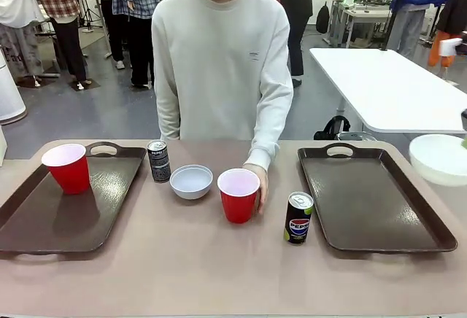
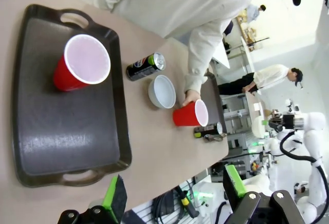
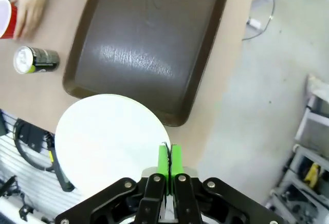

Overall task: Prepare tableware on both trays.
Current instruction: Pick up a Picnic Bowl from the table and place it on a Handle tray.

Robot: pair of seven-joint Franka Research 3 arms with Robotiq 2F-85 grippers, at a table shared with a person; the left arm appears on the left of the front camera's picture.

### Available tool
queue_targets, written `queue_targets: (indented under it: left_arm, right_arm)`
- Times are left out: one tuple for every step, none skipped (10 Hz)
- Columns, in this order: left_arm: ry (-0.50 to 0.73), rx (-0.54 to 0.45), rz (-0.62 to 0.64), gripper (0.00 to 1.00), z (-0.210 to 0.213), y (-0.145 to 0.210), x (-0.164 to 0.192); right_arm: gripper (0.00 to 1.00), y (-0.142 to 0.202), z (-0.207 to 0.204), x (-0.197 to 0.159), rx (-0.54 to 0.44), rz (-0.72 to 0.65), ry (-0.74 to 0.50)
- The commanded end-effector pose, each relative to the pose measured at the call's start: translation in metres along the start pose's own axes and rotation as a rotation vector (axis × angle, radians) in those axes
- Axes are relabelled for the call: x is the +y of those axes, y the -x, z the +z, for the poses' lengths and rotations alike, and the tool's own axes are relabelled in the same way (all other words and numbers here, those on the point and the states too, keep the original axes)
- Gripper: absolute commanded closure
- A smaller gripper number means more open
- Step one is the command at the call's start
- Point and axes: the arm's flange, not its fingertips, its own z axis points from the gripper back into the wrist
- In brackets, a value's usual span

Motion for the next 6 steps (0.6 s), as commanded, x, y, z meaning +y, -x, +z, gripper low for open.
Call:
queue_targets:
  left_arm:
    - [0.014, -0.005, -0.008, 0.00, 0.001, 0.001, 0.000]
    - [0.014, -0.005, -0.008, 0.00, 0.001, 0.001, 0.000]
    - [0.014, -0.005, -0.008, 0.00, 0.001, 0.001, 0.000]
    - [0.014, -0.005, -0.008, 0.00, 0.001, 0.001, 0.000]
    - [0.014, -0.005, -0.008, 0.00, 0.001, 0.001, 0.000]
    - [0.014, -0.005, -0.008, 0.00, 0.001, 0.001, 0.000]
  right_arm:
    - [1.00, -0.017, -0.029, 0.005, -0.041, 0.009, -0.041]
    - [1.00, 0.000, 0.000, 0.000, 0.000, 0.000, 0.000]
    - [1.00, 0.000, 0.000, 0.000, 0.000, 0.000, 0.000]
    - [1.00, 0.000, 0.000, 0.000, 0.000, 0.000, 0.000]
    - [1.00, 0.000, 0.000, 0.000, 0.000, 0.000, 0.000]
    - [0.98, -0.001, -0.005, -0.001, -0.013, -0.002, -0.006]
